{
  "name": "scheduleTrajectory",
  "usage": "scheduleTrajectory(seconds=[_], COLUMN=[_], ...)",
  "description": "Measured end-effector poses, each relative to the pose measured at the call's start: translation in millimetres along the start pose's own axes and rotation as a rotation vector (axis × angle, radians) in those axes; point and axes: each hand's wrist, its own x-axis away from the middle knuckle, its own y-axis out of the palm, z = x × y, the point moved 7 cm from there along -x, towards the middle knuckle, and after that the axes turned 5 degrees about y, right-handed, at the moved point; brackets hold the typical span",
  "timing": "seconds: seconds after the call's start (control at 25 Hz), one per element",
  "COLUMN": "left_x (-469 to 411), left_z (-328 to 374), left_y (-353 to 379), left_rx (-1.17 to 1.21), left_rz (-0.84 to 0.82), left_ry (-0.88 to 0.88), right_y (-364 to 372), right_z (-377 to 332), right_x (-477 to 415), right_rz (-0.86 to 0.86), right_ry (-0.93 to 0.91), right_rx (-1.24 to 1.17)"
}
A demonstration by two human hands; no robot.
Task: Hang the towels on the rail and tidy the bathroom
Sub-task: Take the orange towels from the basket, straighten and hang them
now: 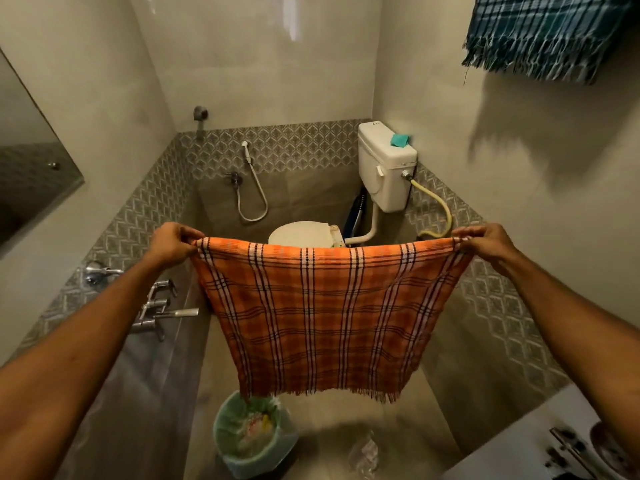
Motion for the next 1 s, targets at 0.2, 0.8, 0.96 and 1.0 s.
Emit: scheduleTrajectory(seconds=[0.2, 0.8, 0.96, 1.0], left_x=[3, 29, 32, 31], left_z=[0, -1, 11, 15], left_y=[-5, 53, 63, 65], left_rx=[-0.412, 0.876, 0.906, 0.904], left_rz=[-0.051, 0.593, 0.746, 0.769], left_ry=[0.192, -0.524, -0.568, -0.589], right_y=[-3, 3, 0, 0], right_z=[-14, 46, 55, 52], right_x=[4, 68, 83, 84], right_rz=[0.225, 0.889, 1.027, 1.034], right_ry=[-0.292, 0.194, 0.423, 0.421], right_rx=[0.775, -0.745, -0.843, -0.847])
